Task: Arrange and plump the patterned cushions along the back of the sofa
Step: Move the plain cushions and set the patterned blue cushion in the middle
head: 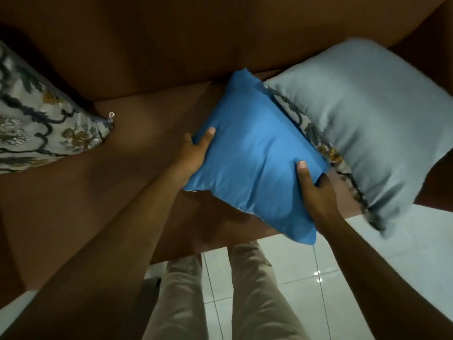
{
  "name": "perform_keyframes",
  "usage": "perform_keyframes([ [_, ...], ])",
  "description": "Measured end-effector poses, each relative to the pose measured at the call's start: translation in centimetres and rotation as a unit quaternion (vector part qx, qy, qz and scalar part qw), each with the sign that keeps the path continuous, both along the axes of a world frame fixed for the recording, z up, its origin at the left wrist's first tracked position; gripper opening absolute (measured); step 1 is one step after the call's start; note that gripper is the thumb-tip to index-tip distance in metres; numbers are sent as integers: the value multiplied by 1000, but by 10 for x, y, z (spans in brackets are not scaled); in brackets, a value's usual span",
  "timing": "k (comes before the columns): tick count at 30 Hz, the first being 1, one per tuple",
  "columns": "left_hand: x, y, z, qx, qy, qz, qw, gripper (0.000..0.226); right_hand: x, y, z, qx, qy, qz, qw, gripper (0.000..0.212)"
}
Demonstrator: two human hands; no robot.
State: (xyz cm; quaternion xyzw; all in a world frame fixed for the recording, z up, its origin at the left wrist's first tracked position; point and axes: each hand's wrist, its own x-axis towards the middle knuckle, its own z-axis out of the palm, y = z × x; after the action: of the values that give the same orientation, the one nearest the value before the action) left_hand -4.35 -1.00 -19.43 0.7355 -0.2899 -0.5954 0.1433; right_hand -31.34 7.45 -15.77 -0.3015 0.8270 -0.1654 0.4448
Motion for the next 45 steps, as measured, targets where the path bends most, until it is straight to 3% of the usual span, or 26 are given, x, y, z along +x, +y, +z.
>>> perform_keyframes([
  [3,51,-5,50,-11,3,19,1000,76,26,-4,44,-42,-59,22,997,93],
  [6,107,1,96,-30,-6,42,999,60,44,-29,80,-65,-179,0,982,99],
  [8,135,4,120,11,78,95,992,40,51,-55,100,-73,-285,-43,955,110],
  [11,161,1,147,16,196,225,954,45,64,-99,115,-163,-367,-73,913,106],
  [12,164,-3,150,-18,212,264,941,52,72,-116,112,-183,-359,-70,912,95],
  [14,162,-14,150,-108,152,291,938,64,94,-145,104,-228,-293,-74,925,78],
  [18,152,-31,132,-300,-70,136,941,83,128,-177,68,-321,-164,-5,933,85],
  [21,148,-52,117,-291,-103,87,947,105,151,-201,53,-335,-135,6,933,67],
  [27,149,-73,104,-377,-226,180,880,89,160,-229,37,-375,-94,33,922,41],
  [32,161,-76,85,-304,-172,172,921,110,162,-230,25,-290,-81,64,951,31],
  [35,164,-79,84,-309,-162,183,919,108,168,-231,32,-341,-63,50,937,40],
  [39,152,-73,93,-352,-239,182,886,101,175,-228,39,-386,4,50,921,86],
  [42,118,-57,104,-360,-340,142,857,102,169,-217,42,-374,29,55,925,94],
  [45,68,-28,110,-389,-359,46,847,96,139,-193,49,-324,36,72,943,97],
])
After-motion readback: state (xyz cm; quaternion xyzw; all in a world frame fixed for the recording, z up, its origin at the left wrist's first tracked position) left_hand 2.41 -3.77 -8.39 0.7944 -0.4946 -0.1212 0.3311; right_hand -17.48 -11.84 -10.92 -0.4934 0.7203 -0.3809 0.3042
